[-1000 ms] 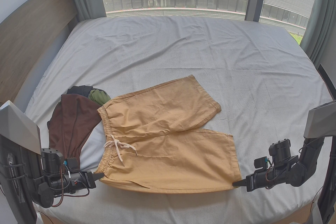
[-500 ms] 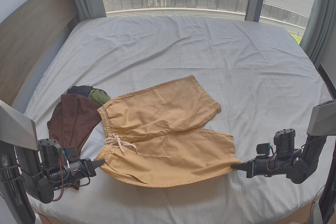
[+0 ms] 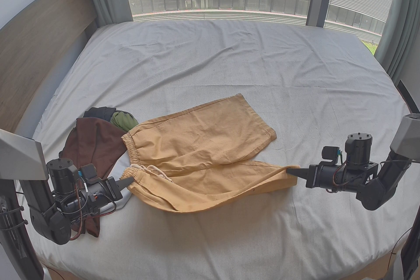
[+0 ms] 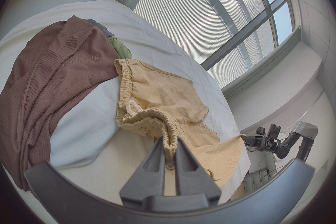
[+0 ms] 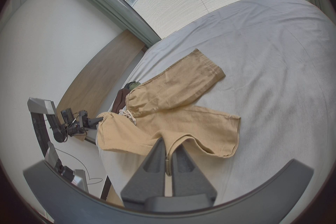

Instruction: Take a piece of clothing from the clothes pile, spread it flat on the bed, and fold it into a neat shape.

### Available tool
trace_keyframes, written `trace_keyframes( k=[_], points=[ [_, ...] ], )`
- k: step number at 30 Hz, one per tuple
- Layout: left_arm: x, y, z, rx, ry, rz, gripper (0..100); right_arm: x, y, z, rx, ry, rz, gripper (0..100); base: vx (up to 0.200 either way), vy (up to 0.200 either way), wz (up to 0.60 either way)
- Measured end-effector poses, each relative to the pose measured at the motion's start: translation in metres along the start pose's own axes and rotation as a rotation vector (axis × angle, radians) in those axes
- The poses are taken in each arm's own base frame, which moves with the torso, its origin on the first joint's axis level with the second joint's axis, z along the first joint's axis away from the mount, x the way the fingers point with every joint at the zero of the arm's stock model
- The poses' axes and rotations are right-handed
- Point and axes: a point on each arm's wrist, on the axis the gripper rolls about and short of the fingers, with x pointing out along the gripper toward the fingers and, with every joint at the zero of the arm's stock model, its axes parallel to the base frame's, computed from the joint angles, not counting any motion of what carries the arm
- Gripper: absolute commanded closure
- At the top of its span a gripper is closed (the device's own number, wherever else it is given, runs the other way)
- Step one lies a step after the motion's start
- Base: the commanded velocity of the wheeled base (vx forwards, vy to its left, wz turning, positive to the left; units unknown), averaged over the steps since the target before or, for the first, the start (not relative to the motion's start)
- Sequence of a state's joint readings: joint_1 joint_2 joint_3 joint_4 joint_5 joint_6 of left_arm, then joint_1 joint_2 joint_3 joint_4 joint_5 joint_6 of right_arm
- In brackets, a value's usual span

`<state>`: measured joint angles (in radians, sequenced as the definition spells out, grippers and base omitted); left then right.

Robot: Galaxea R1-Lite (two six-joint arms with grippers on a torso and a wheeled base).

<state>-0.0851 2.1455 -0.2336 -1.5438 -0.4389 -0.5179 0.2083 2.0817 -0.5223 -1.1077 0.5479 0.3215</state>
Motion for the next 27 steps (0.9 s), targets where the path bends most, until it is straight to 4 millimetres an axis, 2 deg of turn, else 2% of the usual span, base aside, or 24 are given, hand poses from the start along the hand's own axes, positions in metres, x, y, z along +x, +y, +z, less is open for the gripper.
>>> trace_keyframes(
  k=[12, 27],
  points=[
    [0.003, -0.003, 0.006, -0.022, -0.028, -0.015, 100, 0.008, 0.000, 0.037, -0.019, -0.072, 0.005, 100, 0.000, 0.000, 0.00],
    [0.003, -0.002, 0.010, -0.021, -0.046, -0.015, 100, 0.009, 0.003, 0.051, -0.027, -0.099, -0.009, 100, 0.000, 0.000, 0.00]
  ],
)
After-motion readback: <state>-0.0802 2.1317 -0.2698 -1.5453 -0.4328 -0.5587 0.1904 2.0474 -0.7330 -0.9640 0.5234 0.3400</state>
